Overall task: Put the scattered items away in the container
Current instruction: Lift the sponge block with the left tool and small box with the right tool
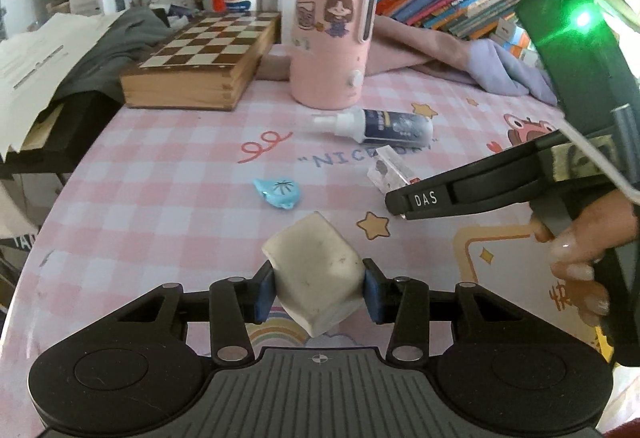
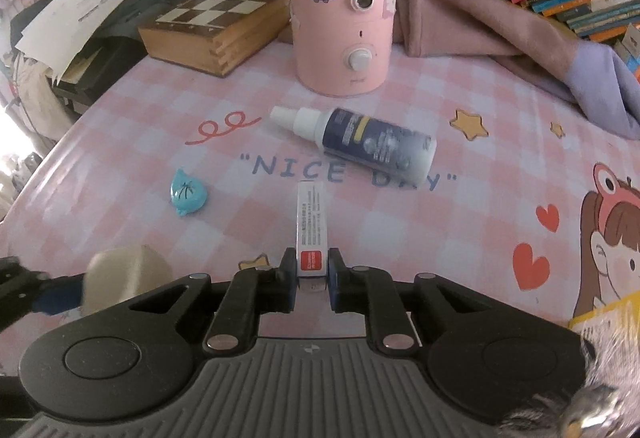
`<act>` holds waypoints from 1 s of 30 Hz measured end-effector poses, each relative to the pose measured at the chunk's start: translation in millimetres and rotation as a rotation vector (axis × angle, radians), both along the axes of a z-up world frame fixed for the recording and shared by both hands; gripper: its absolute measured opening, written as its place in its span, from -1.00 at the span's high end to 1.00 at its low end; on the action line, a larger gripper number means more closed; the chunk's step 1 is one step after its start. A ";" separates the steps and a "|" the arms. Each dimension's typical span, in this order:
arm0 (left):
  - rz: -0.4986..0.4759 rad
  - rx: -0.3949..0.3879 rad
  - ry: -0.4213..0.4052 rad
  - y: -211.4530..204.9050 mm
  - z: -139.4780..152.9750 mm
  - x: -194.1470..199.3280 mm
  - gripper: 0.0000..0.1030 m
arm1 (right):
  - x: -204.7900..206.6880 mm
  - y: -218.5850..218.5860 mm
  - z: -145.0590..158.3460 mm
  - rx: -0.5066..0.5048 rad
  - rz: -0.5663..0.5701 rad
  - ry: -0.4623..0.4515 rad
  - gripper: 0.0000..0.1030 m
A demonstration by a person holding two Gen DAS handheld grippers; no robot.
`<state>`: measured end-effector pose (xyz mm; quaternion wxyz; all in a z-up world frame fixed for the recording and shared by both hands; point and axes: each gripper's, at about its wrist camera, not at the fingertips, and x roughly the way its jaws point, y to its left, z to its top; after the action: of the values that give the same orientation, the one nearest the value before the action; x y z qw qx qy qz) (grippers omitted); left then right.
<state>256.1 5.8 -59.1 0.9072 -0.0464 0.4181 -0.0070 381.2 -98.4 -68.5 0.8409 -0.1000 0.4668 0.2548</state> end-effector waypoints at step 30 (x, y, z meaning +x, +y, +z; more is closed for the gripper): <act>-0.104 -0.051 -0.152 -0.5 66.2 -68.9 0.20 | -102.5 -50.0 70.3 0.129 -0.117 -0.128 0.74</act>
<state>187.2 5.2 7.1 0.9332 -0.0470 0.3497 -0.0679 278.7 -148.4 1.8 0.8872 -0.0343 0.3998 0.2278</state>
